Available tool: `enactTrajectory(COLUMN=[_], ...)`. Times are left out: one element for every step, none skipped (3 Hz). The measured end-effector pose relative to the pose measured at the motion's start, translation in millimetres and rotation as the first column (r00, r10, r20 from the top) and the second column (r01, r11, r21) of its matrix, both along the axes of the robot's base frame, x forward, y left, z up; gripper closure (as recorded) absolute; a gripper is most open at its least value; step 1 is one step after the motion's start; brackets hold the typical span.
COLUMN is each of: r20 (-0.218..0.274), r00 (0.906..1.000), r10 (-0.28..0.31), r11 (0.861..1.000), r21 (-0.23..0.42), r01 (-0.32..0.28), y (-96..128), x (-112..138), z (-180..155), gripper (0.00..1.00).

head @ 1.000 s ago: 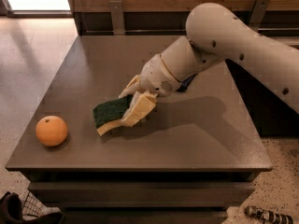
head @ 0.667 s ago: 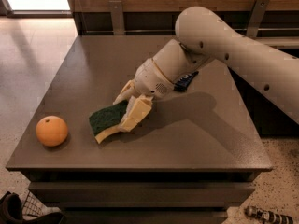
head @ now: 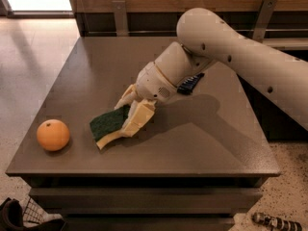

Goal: Move sponge near orange

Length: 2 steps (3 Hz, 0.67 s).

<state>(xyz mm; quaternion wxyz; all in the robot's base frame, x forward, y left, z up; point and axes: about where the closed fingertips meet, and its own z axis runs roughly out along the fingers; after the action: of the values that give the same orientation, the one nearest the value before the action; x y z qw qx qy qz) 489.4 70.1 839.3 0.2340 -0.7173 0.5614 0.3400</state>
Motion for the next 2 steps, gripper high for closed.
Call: enactTrajectory(r20=[0.0, -0.001], r00=[1.0, 1.0], r10=[0.003, 0.006], r11=[1.0, 1.0], r21=[0.0, -0.001], r01=[-0.003, -0.006], y=[1.4, 3.0], x=[-0.7, -1.5], z=[-0.3, -0.6], gripper=[0.26, 0.04])
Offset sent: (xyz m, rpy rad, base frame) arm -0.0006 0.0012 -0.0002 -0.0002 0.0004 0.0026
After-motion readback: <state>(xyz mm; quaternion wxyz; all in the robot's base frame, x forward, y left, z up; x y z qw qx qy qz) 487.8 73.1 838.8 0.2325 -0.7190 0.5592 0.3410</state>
